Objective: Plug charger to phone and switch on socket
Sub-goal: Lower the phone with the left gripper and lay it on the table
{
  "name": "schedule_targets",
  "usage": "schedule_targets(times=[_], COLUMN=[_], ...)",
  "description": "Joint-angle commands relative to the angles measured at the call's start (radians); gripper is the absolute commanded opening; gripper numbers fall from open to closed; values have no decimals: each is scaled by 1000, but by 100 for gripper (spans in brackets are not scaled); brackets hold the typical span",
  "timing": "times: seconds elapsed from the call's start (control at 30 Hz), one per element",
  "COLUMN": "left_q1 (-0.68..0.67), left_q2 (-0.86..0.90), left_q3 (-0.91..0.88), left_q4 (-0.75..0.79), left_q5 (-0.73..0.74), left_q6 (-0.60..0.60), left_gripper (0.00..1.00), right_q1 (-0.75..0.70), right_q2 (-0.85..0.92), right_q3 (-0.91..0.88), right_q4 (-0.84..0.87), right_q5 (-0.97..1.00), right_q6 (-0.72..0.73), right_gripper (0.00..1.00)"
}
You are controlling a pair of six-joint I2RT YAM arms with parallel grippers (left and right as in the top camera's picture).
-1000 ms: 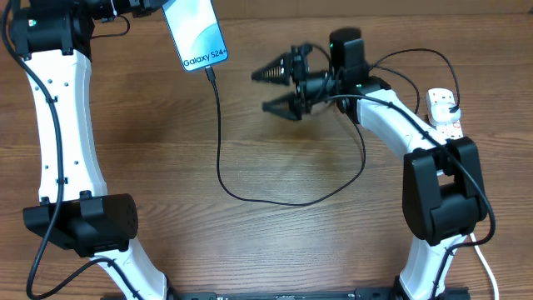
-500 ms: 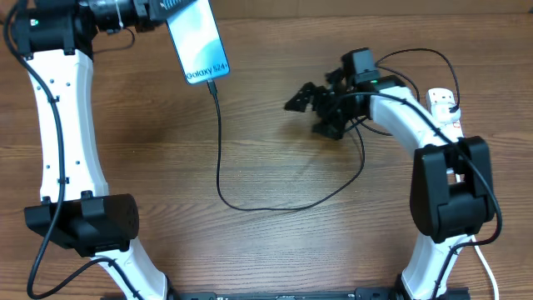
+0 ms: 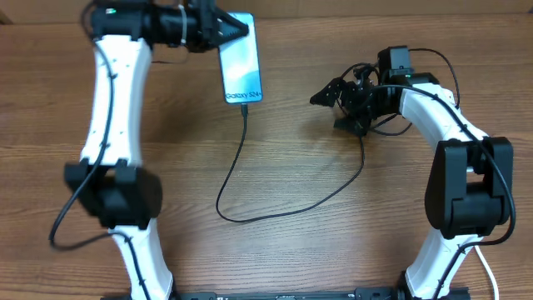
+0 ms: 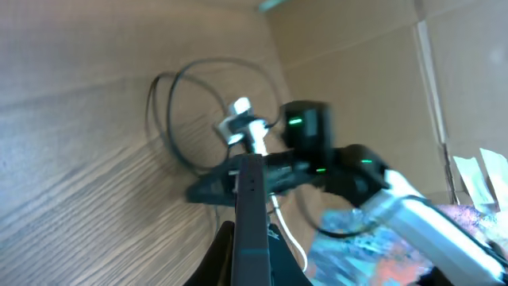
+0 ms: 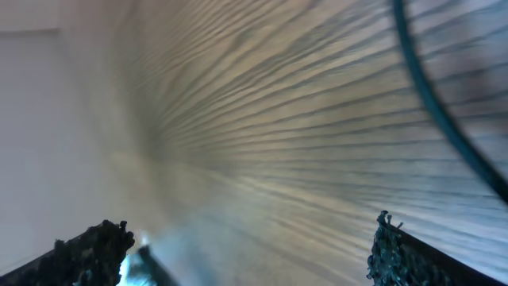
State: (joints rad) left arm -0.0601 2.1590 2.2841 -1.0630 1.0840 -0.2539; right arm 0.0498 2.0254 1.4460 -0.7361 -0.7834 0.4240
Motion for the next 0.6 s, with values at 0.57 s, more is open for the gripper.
schedule_targets(times=[0.57], left_q1=[-94], left_q2=[482], left_q3=[6], left_q4=[101], left_q5=[0], left_q6=[-110], left_gripper=[4], right_q1=[-47], right_q2=[-5], right_q3=[8], right_q4=[47], right_q5=[-224], right_q6=[-75], right_gripper=[100])
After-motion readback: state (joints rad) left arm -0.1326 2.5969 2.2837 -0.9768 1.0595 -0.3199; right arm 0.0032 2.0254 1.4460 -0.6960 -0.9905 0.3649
